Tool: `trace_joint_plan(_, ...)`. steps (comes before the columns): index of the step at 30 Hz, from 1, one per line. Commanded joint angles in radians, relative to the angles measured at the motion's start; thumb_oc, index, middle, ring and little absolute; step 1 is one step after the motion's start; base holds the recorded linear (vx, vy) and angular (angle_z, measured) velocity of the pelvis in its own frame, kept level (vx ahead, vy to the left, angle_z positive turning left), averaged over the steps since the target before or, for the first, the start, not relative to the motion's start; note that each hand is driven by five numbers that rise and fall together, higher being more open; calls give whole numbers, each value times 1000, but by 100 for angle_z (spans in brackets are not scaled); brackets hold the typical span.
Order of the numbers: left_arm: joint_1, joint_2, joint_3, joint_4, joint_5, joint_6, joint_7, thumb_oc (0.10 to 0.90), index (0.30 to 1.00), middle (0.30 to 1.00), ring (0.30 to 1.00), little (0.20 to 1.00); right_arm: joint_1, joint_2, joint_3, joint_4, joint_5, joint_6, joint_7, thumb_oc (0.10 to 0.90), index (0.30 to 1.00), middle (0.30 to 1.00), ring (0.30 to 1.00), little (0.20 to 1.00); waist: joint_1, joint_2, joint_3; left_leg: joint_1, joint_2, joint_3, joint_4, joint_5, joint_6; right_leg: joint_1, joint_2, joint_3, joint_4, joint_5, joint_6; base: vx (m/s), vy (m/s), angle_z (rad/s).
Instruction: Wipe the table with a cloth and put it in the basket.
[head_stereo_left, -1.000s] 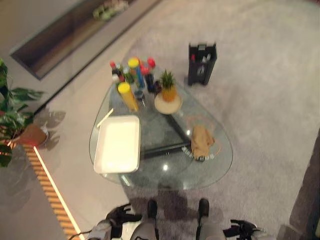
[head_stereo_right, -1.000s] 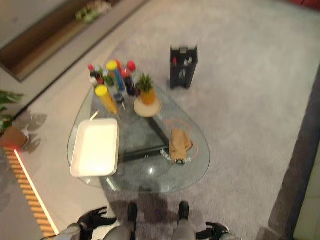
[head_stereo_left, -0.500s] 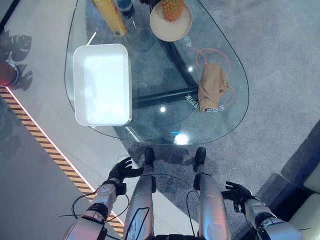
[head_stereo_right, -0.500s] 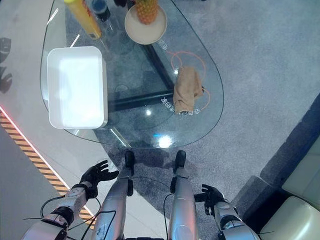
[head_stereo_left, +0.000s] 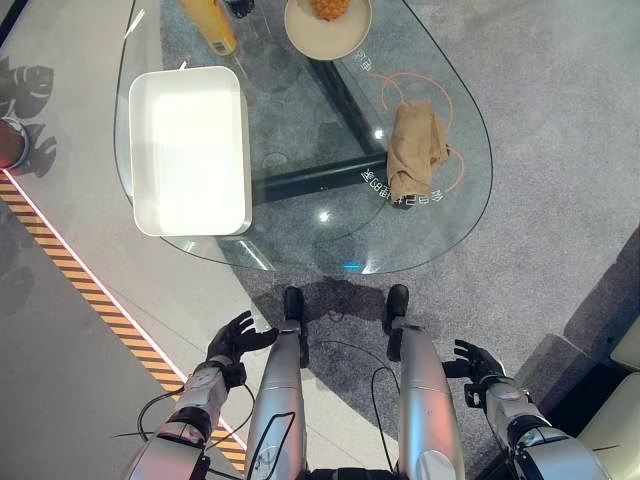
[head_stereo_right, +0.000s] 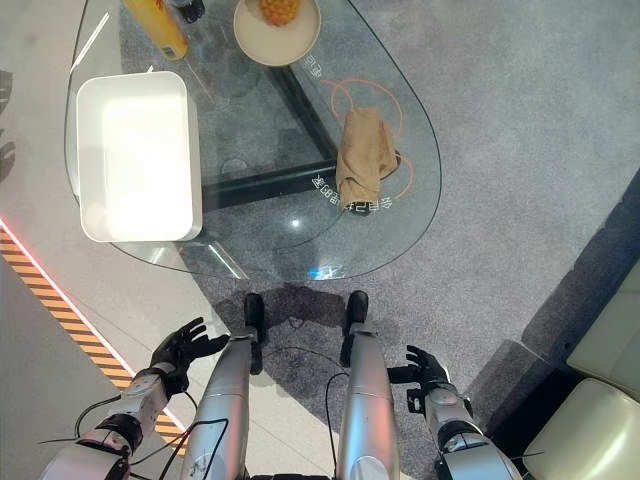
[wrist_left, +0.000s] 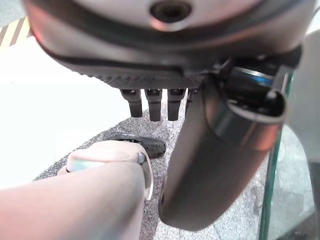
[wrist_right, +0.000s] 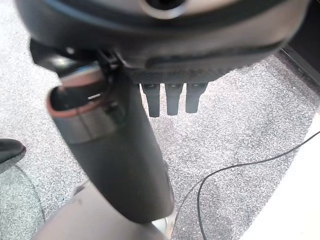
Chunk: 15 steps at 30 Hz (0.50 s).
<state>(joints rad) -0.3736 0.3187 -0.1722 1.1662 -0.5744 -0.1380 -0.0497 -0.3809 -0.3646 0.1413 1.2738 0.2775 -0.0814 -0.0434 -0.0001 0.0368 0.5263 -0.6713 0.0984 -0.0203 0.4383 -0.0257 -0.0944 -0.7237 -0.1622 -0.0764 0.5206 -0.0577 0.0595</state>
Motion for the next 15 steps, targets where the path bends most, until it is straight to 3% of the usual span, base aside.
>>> trace_joint_plan(1,73,32,40,11,-32,-37,20,800,900,900,900,900,74,-34,-9,-21,33,-18,-19,800,900,900,900,900,5,2,-6,-57,-42,-10,76,15,60,17,12,-7,19,4,-30,0,0,0)
trace_joint_plan(11,73,42,50,19,-53,-38,38,800,900,900,900,900,76,-39,-20,-26,70,-53,-84,800,900,900,900,900,7,-4,-6,-61,-45,-6,92,10,55,33,12,-16,16,0,-34,2,-1,0)
trace_joint_plan(15,77,54,57,16,-56,-26,47,800,900,900,900,900,51,-58,-63,-52,133,-94,-165,800,900,900,900,900,10,-7,-6,-60,-47,-4,103,4,55,41,14,-15,18,-5,-37,29,-8,4)
